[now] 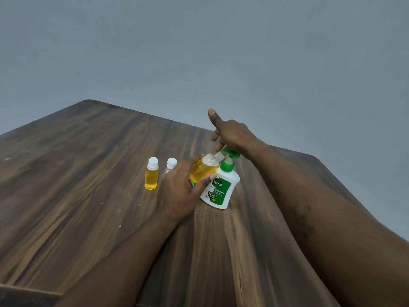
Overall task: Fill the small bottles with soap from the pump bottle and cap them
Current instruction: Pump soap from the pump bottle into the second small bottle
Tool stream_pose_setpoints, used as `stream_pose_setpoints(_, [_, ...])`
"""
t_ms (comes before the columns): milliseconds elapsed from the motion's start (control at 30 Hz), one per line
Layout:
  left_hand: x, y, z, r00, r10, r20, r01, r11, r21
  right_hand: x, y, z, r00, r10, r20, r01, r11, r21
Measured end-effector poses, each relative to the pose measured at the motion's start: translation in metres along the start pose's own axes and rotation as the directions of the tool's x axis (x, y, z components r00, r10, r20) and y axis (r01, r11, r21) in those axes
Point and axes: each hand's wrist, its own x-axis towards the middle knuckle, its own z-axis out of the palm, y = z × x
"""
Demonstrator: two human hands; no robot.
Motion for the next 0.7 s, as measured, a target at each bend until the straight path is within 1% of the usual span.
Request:
stream_pose_setpoints(67, [0.000, 0.000, 0.000, 1.000, -0.003, 0.003, 0.003, 1.000, -0.009, 0.000, 0.000, 0.003, 1.000, 0.006, 0.007, -0.006, 0.999, -0.032])
stream_pose_setpoints(200, [0.001, 0.001, -0.001, 1.000, -0.015, -0.009, 0.015, 1.000, -0.015, -0.006, 0.004, 0.019, 0.996, 0.023, 0.082, -0.017, 0.998, -0.066])
stream_pose_setpoints(333, [-0.001, -0.001, -0.003, 1.000, 0.001, 0.009, -0.001, 1.000, -0.007, -0.005, 0.006, 0.026, 0.992, 0.054, 0.115, -0.053, 0.999, -0.008])
stream_pose_setpoints(400, [-0.001, 0.000, -0.003, 1.000, -0.001, 0.011, 0.001, 1.000, -0.008, -0.005, 0.007, 0.027, 0.992, 0.055, 0.110, -0.056, 0.998, 0.005])
stream_pose_setpoints(567, [-0.001, 0.000, -0.002, 1.000, -0.013, 0.003, 0.013, 1.000, 0.007, -0.010, 0.004, 0.020, 0.997, 0.027, 0.067, -0.024, 0.999, -0.046])
stream_pose_setpoints(700, [-0.001, 0.000, -0.001, 1.000, -0.018, -0.015, 0.018, 1.000, 0.000, -0.008, -0.002, 0.005, 1.000, -0.011, 0.028, 0.012, 1.000, -0.015])
